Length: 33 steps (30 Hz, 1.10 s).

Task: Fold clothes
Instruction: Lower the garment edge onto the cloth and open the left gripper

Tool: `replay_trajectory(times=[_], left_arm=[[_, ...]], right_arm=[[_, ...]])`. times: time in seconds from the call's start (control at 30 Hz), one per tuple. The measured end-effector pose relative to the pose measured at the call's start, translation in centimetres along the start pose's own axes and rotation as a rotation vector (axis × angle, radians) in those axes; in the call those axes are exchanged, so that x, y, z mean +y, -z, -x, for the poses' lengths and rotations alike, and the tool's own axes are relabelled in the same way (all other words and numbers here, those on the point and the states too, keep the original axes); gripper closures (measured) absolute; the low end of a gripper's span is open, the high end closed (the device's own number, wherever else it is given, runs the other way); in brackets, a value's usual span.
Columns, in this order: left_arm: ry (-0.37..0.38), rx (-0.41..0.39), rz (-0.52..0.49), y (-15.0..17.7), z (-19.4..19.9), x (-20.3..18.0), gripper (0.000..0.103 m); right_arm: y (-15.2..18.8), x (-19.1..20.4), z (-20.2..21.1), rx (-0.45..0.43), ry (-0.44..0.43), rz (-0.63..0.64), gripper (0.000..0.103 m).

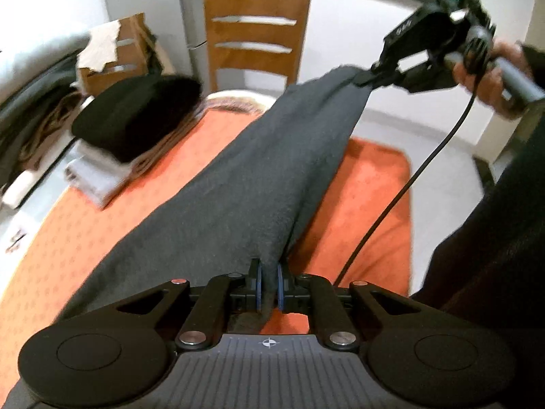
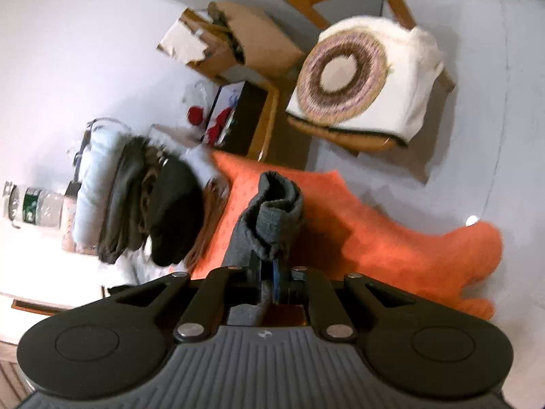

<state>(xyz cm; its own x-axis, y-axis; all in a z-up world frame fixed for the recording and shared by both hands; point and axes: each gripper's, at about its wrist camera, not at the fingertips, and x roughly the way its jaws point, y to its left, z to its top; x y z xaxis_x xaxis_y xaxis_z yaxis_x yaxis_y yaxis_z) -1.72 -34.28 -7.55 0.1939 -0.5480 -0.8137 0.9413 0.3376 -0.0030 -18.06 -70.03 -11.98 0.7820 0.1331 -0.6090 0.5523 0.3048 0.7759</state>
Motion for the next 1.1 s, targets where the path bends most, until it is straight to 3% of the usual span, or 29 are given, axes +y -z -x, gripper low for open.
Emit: replay_trajectory(times=[0.13, 0.27, 0.37, 0.4, 0.43, 0.53, 0.6, 0.7, 0.83, 1.1], left_arm=[[0.072, -0.021, 0.037, -1.9, -2.0, -1.2, 0.092], [0.09, -0.019, 0.048, -3.2, -4.1, -2.5, 0.09], [0.088, -0.02, 0.092, -3.4, -4.7, -2.7, 0.082], [0.08, -0.025, 0.106, -3.3, -4.6, -2.5, 0.073], [0.065, -0.032, 0.123, -3.1, -4.3, -2.3, 0.065], [0.011, -0.047, 0.188, -2.2, -3.2, -1.3, 0.053], [-0.028, -0.052, 0.234, -1.4, -2.3, -0.7, 0.05], [-0.102, -0.048, 0.3, 0.4, -0.6, 0.2, 0.044], [-0.195, -0.036, 0.381, 3.1, 1.7, 1.6, 0.043], [-0.368, -0.024, 0.511, 9.8, 7.0, 4.9, 0.043]], right_arm=[[-2.0, -2.7, 1.7, -0.037, 0.054, -0.016, 0.096], [-2.9, -5.1, 2.5, -0.061, 0.106, -0.041, 0.096], [-3.4, -5.3, 1.6, -0.036, 0.142, -0.011, 0.094], [-3.4, -5.1, 1.2, -0.029, 0.174, 0.009, 0.092], [-3.3, -4.9, 0.8, -0.022, 0.207, 0.03, 0.087], [-3.1, -3.2, 0.2, -0.045, 0.332, 0.146, 0.065], [-3.1, -1.9, -0.2, -0.053, 0.376, 0.225, 0.063], [-3.0, 0.3, -1.2, -0.046, 0.371, 0.341, 0.062], [-2.6, 3.3, -3.2, 0.0, 0.302, 0.45, 0.059], [1.9, 9.3, -6.9, 0.093, 0.204, 0.59, 0.057]])
